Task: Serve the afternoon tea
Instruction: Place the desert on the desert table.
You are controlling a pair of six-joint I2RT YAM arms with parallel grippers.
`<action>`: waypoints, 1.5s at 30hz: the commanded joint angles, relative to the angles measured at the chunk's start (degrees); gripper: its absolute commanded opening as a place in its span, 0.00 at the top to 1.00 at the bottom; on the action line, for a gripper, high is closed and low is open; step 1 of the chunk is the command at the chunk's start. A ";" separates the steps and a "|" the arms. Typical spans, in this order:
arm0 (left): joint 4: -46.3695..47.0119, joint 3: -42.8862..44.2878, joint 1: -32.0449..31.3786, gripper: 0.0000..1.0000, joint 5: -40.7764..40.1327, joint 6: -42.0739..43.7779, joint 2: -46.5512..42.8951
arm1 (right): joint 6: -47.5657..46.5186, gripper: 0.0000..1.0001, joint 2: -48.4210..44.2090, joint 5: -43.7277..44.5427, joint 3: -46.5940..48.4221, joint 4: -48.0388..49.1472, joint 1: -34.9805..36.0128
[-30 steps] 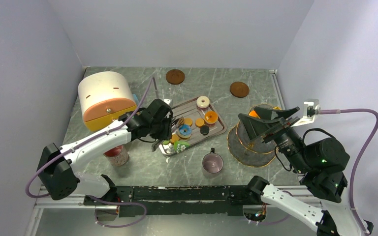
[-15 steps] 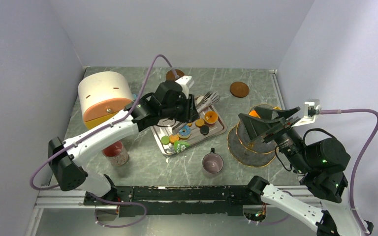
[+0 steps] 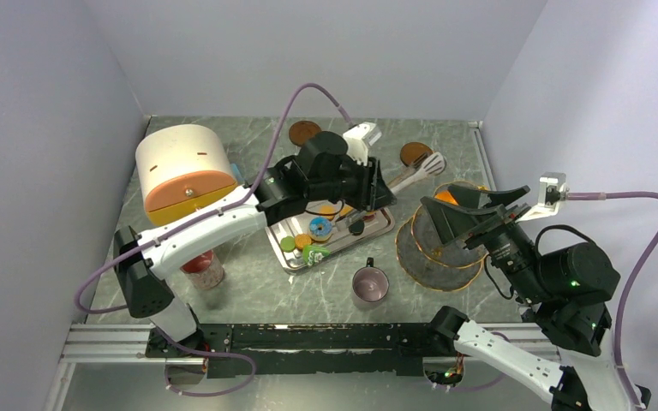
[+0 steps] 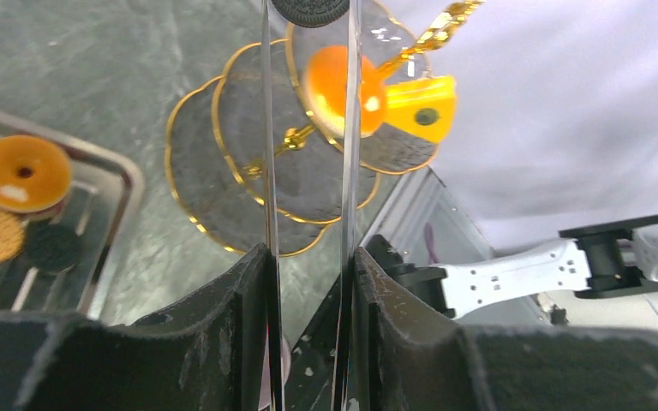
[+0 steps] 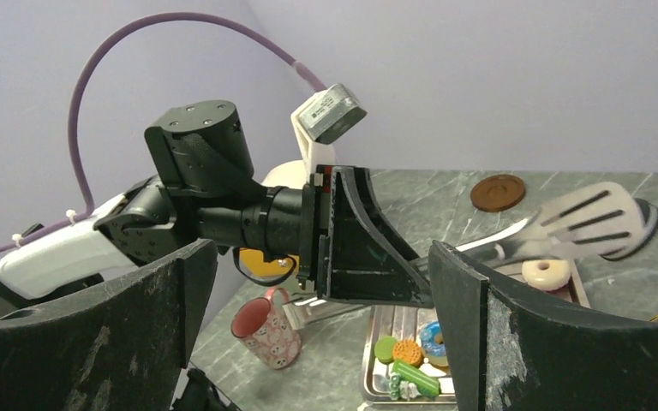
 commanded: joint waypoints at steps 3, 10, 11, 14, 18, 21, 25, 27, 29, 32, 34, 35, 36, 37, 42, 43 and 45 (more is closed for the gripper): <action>5.58 5.09 -2.61 0.67 6.01 -1.57 4.12 | -0.54 0.02 -0.71 0.71 1.16 0.03 0.03; 5.95 7.88 -3.72 0.67 6.90 -1.72 8.10 | -0.56 0.02 -0.59 0.49 1.95 -0.28 -0.02; 6.09 8.11 -3.79 0.67 6.97 -1.82 8.37 | -0.56 0.02 -0.68 0.51 1.95 -0.40 -0.04; 6.45 8.32 -3.92 0.67 7.13 -1.95 9.04 | -0.68 0.02 -0.88 0.77 1.74 -0.56 -0.08; 6.74 8.90 -3.92 0.67 7.56 -2.11 10.01 | -0.73 0.02 -0.99 0.80 1.30 -0.34 -0.01; 6.59 9.92 -3.92 0.66 7.92 -2.00 11.02 | -0.84 0.02 -1.03 0.80 1.10 -0.15 0.00; 6.66 11.22 -3.92 0.66 8.39 -2.02 12.16 | -1.02 0.02 -0.98 0.92 0.86 -0.15 -0.03; 6.78 11.71 -3.98 0.66 8.59 -2.05 12.84 | -1.08 0.02 -1.12 1.05 0.73 -0.16 0.01; 6.76 12.02 -3.98 0.65 8.75 -2.02 13.48 | -1.11 0.02 -1.21 1.14 0.64 -0.15 0.03; 6.67 12.76 -4.01 0.65 9.39 -2.11 14.63 | -1.32 0.02 -1.32 1.37 0.57 -0.22 -0.06; 6.59 13.32 -4.08 0.64 9.85 -2.18 15.28 | -1.44 0.02 -1.42 1.51 0.55 -0.19 -0.05; 6.52 13.60 -4.10 0.64 9.89 -2.27 15.51 | -1.42 0.02 -1.43 1.57 0.55 -0.24 0.01; 6.54 13.82 -4.14 0.64 9.96 -2.26 15.76 | -1.48 0.02 -1.43 1.55 0.47 -0.24 0.03; 6.50 14.05 -4.18 0.64 10.04 -2.25 16.02 | -1.55 0.02 -1.44 1.59 0.46 -0.24 0.01; 6.47 14.63 -4.36 0.63 10.68 -2.25 16.64 | -1.76 0.02 -1.40 1.83 0.63 -0.44 0.00; 6.45 14.66 -4.44 0.62 10.69 -2.17 16.62 | -1.76 0.02 -1.44 1.91 0.64 -0.42 0.03; 6.33 14.70 -4.45 0.61 10.68 -2.13 16.69 | -1.88 0.02 -1.55 2.02 0.55 -0.37 0.00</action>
